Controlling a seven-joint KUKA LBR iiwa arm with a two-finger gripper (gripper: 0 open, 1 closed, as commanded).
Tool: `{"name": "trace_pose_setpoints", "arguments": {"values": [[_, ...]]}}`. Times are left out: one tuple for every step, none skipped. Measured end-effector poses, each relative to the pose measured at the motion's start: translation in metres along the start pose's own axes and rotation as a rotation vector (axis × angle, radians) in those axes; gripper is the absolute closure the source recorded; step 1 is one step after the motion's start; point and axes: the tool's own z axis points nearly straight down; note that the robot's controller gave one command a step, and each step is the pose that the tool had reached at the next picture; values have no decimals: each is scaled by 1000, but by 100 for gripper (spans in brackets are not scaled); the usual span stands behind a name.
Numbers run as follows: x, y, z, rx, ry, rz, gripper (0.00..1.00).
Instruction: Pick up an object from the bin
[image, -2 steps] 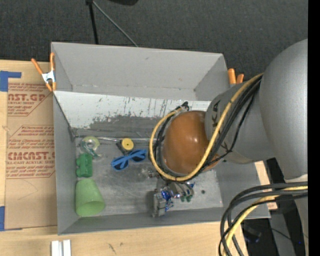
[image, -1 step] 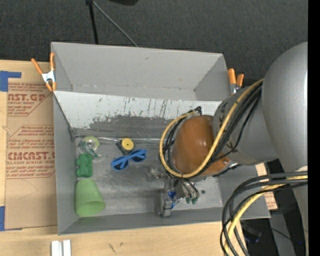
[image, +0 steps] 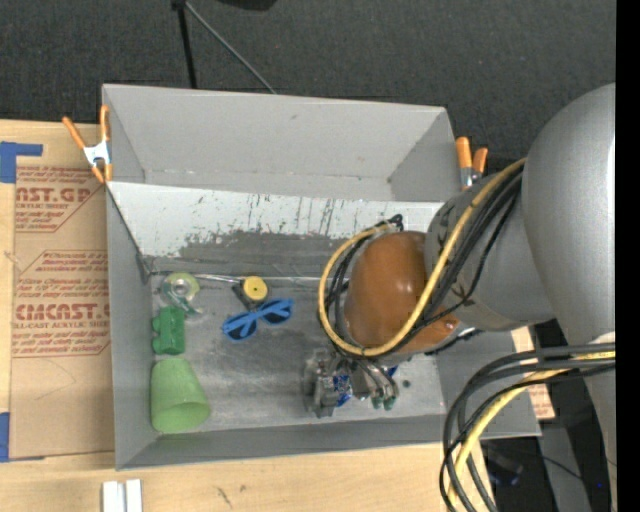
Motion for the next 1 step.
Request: {"name": "trace_pose_setpoints", "arguments": {"values": [[-3,12,-131,1,-8,-39,100]]}}
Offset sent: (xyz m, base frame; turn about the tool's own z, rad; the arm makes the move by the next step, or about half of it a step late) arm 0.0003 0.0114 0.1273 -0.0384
